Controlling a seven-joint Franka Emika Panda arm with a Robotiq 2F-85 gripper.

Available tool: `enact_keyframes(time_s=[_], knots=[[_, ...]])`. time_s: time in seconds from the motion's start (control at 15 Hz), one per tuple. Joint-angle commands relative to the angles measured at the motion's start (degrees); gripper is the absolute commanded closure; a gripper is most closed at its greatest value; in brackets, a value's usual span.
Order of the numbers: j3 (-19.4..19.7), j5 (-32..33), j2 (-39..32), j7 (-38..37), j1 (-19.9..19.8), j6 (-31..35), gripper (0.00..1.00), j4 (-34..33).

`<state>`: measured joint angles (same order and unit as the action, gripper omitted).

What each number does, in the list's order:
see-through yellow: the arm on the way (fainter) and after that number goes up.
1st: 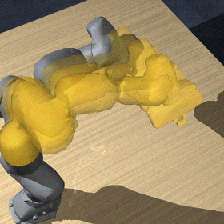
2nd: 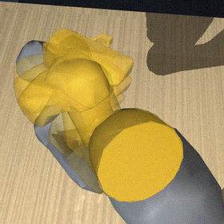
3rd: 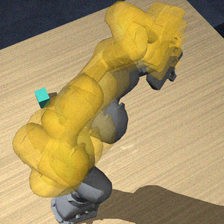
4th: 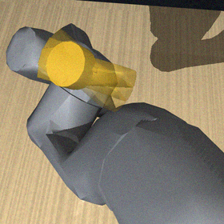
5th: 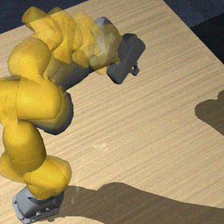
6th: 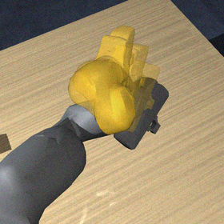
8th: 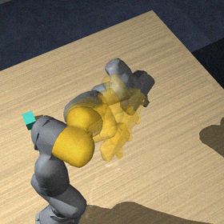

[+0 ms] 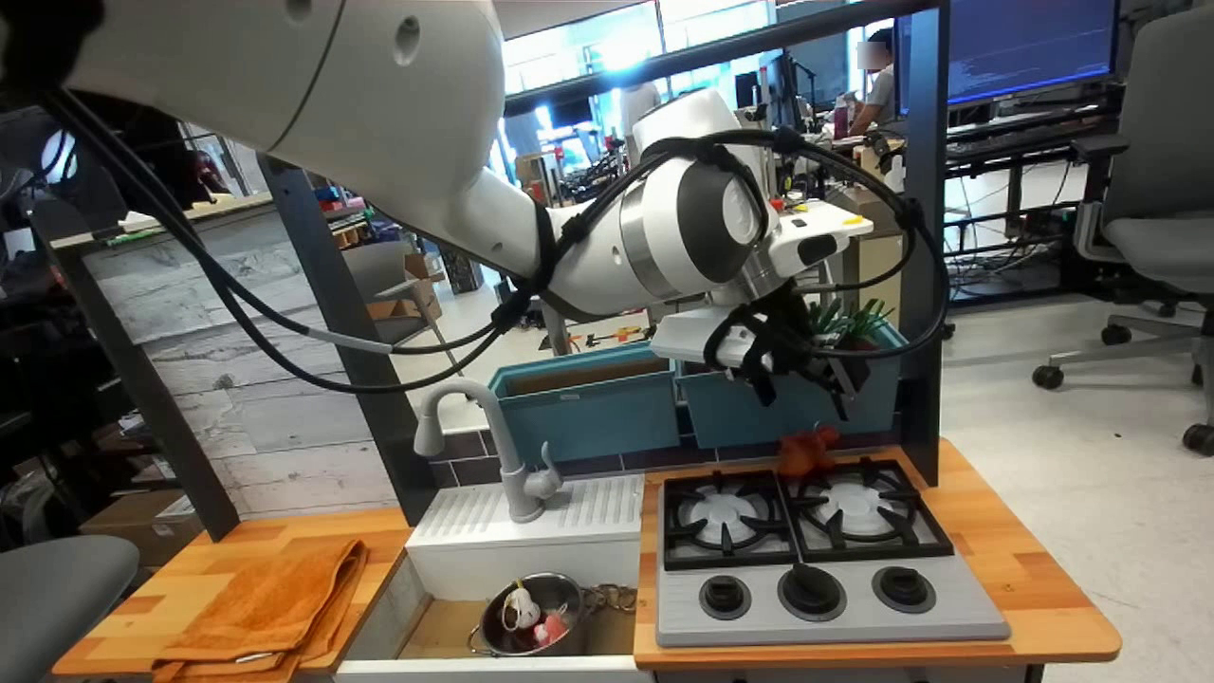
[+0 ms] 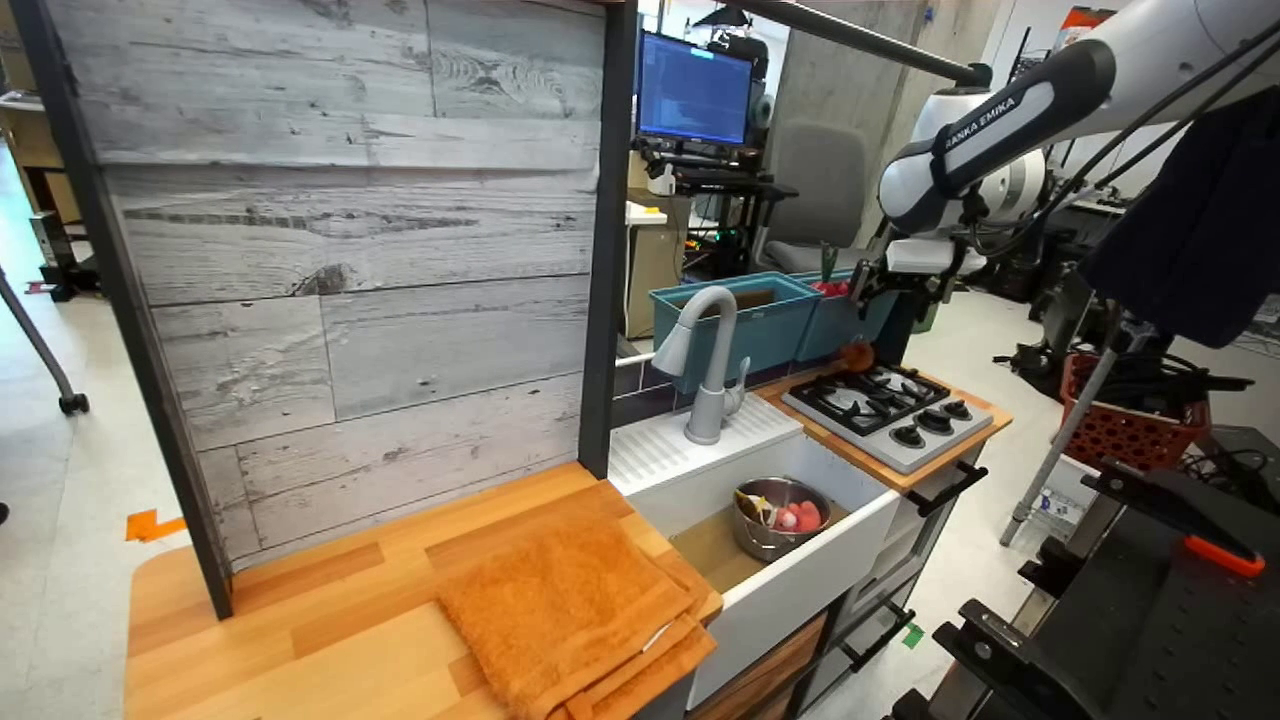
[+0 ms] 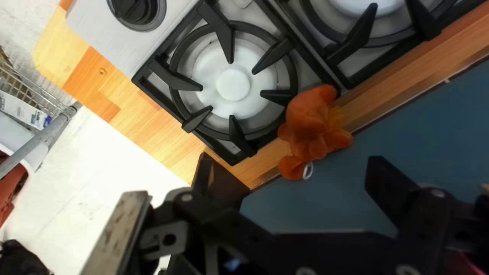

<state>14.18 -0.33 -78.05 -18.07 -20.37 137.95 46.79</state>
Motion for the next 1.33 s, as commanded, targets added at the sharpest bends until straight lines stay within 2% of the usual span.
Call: enact_keyframes(time_s=[0.0,0.33,0.4,0.53,0.6,0.67,0.8,0.93,1.13,1.27], knots=[[0.00,0.00,-0.07,0.00,-0.02,-0.16,0.00,-0.15],[0.02,0.00,-0.18,0.00,-0.06,-0.25,0.00,-0.35],[-2.65,-1.88,1.29,1.53,-0.70,2.10,0.00,0.45],[-3.83,-2.59,3.56,0.61,0.20,0.32,0.00,1.10],[-1.62,-0.72,0.61,0.09,-0.25,0.52,0.00,-0.23],[-2.01,-0.75,1.08,0.09,-0.18,0.30,0.00,0.02],[-2.43,-0.55,1.72,0.76,-0.10,5.03,0.00,3.28],[-1.39,0.16,1.48,1.09,-0.14,7.22,0.00,6.18],[1.34,1.06,0.36,-0.74,0.08,6.84,0.00,7.66],[1.97,0.79,1.36,0.78,-0.35,8.52,0.00,10.27]])
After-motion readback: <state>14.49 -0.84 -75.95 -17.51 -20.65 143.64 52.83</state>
